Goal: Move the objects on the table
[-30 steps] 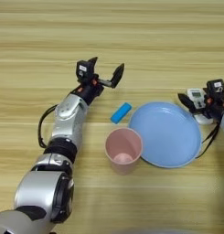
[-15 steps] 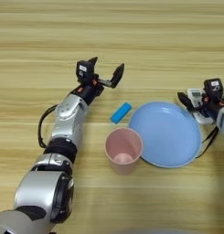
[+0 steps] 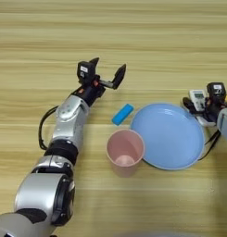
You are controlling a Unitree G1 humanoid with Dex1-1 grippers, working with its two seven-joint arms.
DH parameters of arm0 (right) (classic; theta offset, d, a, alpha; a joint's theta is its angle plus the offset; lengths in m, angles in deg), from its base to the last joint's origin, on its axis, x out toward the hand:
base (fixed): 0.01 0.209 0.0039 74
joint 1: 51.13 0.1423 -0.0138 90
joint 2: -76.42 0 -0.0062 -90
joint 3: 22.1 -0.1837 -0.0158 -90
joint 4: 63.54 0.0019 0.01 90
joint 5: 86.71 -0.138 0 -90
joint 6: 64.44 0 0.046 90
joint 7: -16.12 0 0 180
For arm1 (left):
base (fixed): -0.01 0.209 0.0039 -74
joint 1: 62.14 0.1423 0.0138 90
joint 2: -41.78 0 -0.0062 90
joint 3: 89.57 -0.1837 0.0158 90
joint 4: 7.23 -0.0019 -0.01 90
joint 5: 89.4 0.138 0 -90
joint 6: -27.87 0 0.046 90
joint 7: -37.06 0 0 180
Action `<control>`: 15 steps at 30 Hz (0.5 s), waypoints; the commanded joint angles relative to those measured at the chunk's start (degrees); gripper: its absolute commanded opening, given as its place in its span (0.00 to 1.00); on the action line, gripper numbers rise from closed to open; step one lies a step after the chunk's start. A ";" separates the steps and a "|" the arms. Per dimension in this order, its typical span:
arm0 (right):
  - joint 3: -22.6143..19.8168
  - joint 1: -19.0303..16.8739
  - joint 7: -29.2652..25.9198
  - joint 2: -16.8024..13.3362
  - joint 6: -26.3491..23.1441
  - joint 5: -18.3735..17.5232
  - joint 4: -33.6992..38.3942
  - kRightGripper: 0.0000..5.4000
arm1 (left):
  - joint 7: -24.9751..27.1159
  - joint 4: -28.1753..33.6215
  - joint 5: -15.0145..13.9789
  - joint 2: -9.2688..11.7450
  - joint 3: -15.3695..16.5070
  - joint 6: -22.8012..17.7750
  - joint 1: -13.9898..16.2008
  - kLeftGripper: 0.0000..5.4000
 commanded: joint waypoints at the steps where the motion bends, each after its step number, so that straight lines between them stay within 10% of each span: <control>1: -1.51 1.61 1.84 0.54 -2.48 -0.87 1.26 1.00 | 0.33 0.08 0.47 0.19 -0.22 0.31 -0.99 0.99; 15: -1.04 4.72 3.54 0.53 -3.29 0.62 -5.99 1.00 | 0.52 0.29 0.36 -0.04 -0.28 0.13 -0.95 0.99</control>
